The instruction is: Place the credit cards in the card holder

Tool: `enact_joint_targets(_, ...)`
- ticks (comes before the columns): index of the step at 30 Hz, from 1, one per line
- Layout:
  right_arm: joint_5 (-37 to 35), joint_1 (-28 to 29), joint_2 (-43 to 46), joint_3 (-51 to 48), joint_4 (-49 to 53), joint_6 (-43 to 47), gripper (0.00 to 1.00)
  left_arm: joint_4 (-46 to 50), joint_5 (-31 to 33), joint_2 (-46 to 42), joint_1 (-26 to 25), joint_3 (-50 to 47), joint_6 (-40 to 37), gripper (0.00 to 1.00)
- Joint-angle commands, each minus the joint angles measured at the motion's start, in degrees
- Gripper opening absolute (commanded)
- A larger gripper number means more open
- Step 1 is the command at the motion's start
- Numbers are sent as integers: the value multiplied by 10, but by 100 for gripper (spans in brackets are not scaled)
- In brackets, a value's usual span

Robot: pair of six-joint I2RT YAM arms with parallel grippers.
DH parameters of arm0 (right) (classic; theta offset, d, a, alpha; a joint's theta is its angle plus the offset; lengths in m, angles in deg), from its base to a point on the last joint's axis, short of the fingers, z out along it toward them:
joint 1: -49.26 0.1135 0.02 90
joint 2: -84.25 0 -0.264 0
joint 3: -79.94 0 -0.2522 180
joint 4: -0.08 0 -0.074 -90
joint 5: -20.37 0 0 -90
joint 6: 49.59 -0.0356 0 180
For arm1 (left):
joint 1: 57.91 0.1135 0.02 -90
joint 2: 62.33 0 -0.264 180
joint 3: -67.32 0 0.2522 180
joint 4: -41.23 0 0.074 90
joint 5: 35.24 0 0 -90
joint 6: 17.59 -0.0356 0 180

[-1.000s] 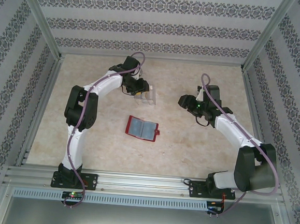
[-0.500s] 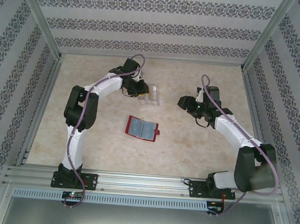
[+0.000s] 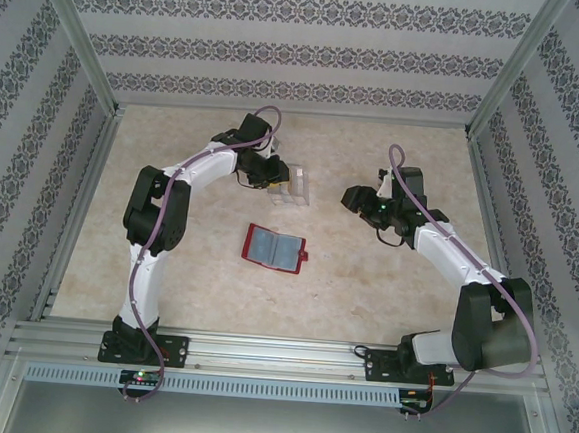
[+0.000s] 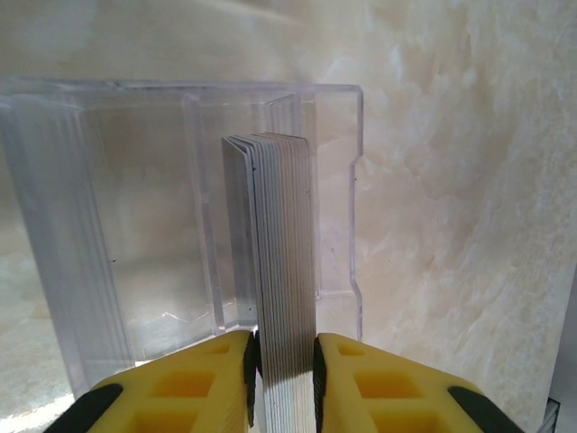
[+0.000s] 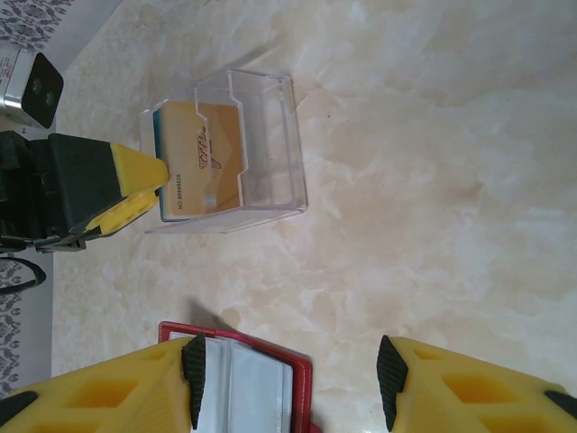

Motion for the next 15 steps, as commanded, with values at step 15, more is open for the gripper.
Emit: enact_joint_targets(15, 15, -11, -3, -11, -18, -1, 55, 17, -20, -5, -4, 58, -2, 33)
